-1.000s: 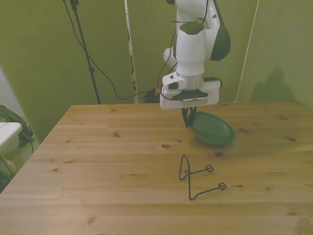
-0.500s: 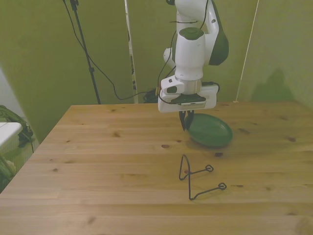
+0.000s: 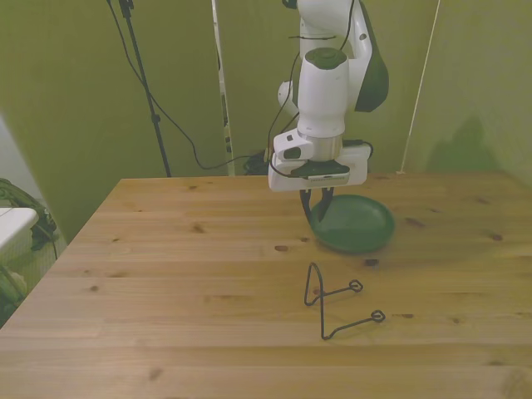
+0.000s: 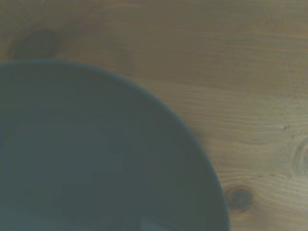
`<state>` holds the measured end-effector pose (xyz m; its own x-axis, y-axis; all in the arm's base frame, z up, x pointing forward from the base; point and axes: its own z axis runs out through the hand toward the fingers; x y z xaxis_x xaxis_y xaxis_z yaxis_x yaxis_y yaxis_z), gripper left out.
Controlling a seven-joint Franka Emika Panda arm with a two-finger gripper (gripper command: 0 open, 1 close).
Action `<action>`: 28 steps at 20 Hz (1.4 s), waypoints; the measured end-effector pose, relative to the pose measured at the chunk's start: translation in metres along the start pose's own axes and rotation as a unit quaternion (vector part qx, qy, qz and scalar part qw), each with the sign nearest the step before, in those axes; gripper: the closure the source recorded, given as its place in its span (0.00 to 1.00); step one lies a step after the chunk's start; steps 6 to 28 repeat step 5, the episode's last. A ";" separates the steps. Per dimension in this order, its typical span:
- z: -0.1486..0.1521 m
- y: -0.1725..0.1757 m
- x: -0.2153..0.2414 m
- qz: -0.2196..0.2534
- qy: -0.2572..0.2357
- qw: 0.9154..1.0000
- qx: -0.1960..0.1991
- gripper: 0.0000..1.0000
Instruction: Unload the plate
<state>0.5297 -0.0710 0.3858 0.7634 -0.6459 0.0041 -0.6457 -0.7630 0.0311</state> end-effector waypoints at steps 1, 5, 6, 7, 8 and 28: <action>-0.005 -0.001 0.001 0.000 0.004 1.000 0.003 0.00; -0.052 -0.012 0.002 -0.002 0.018 1.000 0.024 0.00; -0.052 -0.012 0.002 -0.002 0.018 1.000 0.024 0.00; -0.052 -0.012 0.002 -0.002 0.018 1.000 0.024 0.00; -0.052 -0.012 0.002 -0.002 0.018 1.000 0.024 0.00; -0.052 -0.012 0.002 -0.002 0.018 1.000 0.024 0.00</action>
